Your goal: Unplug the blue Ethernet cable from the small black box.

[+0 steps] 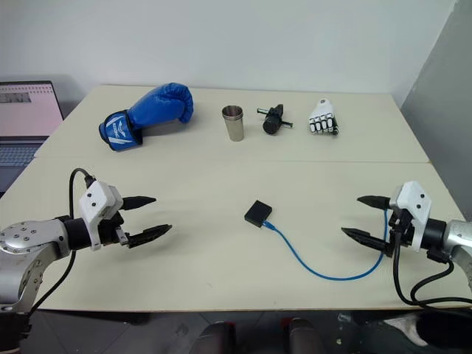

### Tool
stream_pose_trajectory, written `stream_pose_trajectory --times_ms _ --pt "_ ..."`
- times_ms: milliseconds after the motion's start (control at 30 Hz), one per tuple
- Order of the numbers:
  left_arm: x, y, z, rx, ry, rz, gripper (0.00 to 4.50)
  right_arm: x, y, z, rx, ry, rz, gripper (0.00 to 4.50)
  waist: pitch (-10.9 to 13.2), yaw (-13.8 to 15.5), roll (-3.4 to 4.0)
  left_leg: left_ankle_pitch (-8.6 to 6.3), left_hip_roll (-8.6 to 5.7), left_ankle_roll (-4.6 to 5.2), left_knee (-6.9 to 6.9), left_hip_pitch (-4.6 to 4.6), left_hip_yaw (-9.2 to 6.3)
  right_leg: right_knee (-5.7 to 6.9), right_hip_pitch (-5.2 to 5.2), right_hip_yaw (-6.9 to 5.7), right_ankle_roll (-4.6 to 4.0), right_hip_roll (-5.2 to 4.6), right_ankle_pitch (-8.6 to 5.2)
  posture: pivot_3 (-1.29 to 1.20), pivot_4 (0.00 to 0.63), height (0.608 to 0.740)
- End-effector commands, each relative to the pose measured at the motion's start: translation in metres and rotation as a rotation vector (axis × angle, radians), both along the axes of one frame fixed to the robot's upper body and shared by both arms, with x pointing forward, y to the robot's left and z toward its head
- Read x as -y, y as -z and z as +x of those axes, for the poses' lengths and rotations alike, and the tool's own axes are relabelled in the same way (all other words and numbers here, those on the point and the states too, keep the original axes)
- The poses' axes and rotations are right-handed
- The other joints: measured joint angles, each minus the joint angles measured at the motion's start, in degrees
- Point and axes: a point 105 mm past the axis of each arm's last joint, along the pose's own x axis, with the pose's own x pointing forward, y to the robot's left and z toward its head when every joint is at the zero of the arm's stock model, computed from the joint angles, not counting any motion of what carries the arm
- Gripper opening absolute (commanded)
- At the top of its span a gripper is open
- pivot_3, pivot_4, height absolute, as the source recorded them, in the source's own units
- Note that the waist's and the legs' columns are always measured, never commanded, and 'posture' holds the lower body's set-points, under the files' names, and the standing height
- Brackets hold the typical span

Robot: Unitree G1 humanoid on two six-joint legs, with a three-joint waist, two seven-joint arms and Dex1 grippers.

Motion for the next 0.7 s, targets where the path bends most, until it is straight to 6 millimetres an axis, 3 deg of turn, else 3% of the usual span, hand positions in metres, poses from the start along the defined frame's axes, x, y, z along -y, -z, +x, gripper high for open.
stream_pose_trajectory --times_ms 33,533,700 --pt "0.003 -0.015 -0.003 0.051 0.013 -0.014 4.5 -0.003 -0.012 0.001 0.043 -0.02 0.001 4.44 0.0 0.0 0.0 0.0 0.0 0.0 0.0 0.0 0.01 0.0 0.0 0.01 0.0 0.0 0.0 0.0 0.15 0.74" --pt "0.007 -0.01 -0.006 0.048 0.015 0.012 4.5 -0.013 -0.009 0.003 0.044 -0.047 -0.005 4.44 0.0 0.0 0.0 0.0 0.0 0.0 0.0 0.0 0.0 0.0 0.0 0.0 -0.01 0.0 0.01 0.0 0.15 0.74" --pt "0.017 -0.009 -0.014 0.018 0.072 -0.004 4.5 -0.026 -0.006 0.005 0.05 -0.065 0.003 4.44 0.0 0.0 0.0 0.0 0.01 0.0 0.0 0.0 0.01 0.01 0.0 0.01 -0.03 0.0 0.02 0.0 0.15 0.74"
